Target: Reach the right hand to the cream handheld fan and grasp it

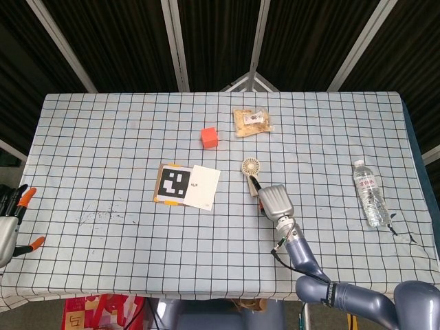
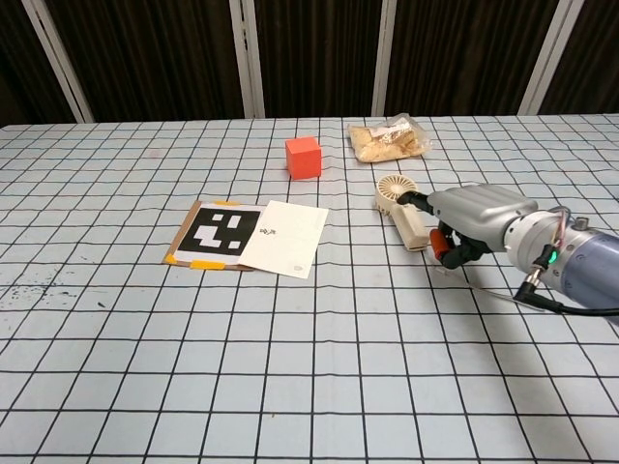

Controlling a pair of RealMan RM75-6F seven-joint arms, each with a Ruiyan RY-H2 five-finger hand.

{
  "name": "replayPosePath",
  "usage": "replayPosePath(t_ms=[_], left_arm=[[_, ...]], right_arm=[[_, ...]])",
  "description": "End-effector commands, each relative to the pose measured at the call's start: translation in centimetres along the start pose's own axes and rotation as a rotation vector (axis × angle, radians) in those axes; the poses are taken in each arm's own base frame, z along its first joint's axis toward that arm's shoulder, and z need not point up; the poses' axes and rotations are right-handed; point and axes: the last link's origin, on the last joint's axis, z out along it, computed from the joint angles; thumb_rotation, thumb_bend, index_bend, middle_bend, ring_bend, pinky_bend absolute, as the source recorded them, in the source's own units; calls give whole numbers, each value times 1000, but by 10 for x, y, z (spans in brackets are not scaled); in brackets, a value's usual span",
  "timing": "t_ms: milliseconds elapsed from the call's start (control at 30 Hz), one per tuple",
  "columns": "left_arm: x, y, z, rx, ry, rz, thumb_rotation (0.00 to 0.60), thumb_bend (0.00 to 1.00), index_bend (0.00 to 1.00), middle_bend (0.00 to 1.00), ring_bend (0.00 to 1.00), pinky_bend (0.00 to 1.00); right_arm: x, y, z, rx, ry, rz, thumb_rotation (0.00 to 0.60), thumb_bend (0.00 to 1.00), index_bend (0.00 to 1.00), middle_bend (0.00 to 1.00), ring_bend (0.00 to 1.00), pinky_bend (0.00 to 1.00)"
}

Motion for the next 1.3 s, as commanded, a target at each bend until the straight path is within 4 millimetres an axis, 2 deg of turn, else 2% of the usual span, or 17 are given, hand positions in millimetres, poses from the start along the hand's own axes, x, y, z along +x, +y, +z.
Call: replayPosePath(t_ms=[33,667,1100,1300], left_arm=[[0,0,0,1,-1,-1,600,88,0,0,0,0],[0,1,0,-3,-1,-3,600,88,0,0,0,0],[0,1,0,-6,1,-5,600,88,0,0,0,0],[0,1,0,-4,1,-6,600,89,0,0,0,0]], right_arm=[[0,0,0,-1,0,-1,600,809,0,802,924,980],[-8,7,0,-31,-30,-11,600,822,0,803,924,980],[-25,4,-6,-24,-94,-31,600,837,0,803,924,980],[-25,3,-5,-31,-96,-21,600,837,0,803,924,980]])
